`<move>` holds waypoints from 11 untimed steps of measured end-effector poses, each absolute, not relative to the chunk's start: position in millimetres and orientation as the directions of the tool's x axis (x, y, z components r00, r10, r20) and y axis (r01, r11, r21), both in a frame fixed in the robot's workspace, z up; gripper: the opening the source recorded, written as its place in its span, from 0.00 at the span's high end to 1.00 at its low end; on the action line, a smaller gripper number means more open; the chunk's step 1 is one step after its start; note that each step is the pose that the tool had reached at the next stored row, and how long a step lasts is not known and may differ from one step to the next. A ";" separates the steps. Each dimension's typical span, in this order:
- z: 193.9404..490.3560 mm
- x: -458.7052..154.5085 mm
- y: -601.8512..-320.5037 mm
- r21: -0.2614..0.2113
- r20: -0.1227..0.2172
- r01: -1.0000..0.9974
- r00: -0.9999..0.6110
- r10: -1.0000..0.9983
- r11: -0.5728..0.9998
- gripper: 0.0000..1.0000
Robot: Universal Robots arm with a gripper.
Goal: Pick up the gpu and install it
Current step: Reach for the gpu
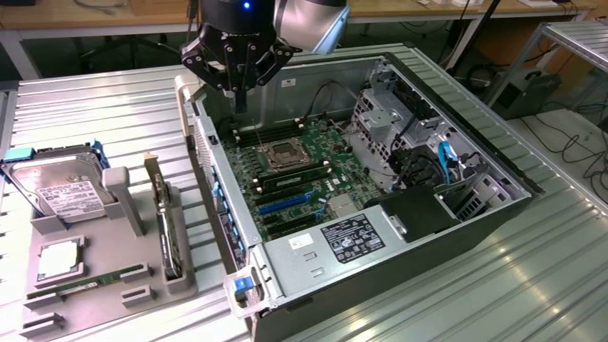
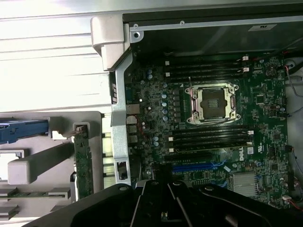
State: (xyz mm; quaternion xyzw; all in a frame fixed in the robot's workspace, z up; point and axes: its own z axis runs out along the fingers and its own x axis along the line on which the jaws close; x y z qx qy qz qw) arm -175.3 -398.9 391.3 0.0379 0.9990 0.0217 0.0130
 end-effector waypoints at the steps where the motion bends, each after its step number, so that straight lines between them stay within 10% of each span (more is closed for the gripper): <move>1: 391.3 -175.3 -398.9 0.044 -0.024 0.075 -0.997 0.076 0.996 0.89; 11: 391.3 -177.6 -398.9 0.044 -0.024 0.075 -0.997 0.076 0.996 0.89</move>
